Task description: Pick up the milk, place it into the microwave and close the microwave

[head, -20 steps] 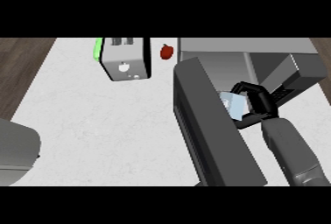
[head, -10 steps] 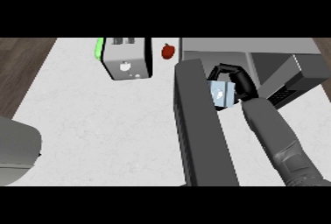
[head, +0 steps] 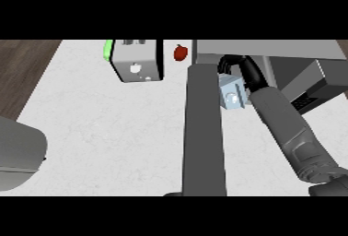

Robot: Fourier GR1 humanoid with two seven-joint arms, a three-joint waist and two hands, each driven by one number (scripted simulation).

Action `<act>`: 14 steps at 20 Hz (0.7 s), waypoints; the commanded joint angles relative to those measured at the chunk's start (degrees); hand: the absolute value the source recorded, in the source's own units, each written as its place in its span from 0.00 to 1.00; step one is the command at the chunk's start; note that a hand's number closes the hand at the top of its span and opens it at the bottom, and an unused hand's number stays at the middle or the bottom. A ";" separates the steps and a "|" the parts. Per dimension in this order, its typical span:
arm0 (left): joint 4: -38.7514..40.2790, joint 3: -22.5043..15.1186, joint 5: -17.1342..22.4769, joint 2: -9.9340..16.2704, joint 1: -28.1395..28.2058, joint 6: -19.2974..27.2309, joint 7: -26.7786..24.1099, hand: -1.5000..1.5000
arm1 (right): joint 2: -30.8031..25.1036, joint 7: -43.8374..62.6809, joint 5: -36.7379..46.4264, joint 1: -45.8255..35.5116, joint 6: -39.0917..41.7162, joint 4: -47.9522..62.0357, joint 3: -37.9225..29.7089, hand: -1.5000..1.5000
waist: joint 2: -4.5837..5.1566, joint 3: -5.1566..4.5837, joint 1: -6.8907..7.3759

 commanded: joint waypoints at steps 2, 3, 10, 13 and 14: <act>1.10 -0.58 -0.97 -0.02 -1.68 -0.91 -1.02 0.00 | 2.31 1.55 0.37 -4.09 -7.56 3.96 -1.54 1.00 | 1.14 0.13 2.51; 3.02 -1.60 -2.06 -0.17 -4.54 0.94 -0.01 0.00 | 3.97 2.57 0.48 -5.53 -9.19 4.01 -1.58 1.00 | 1.17 0.11 1.72; 2.13 -2.02 -0.62 0.41 -4.06 -0.71 0.23 0.00 | 1.15 2.19 0.70 -7.08 -19.32 5.25 -3.43 1.00 | 1.97 0.16 4.19; 2.04 -1.83 -1.13 0.38 -4.89 0.33 0.77 0.00 | 0.39 -0.32 3.20 -6.85 -22.38 5.72 -1.63 1.00 | 2.09 0.20 4.28; 2.34 -3.55 -3.22 -0.08 -6.07 0.48 0.82 0.00 | 0.42 1.47 3.75 -7.94 -22.69 6.65 -1.26 1.00 | 2.62 0.19 4.45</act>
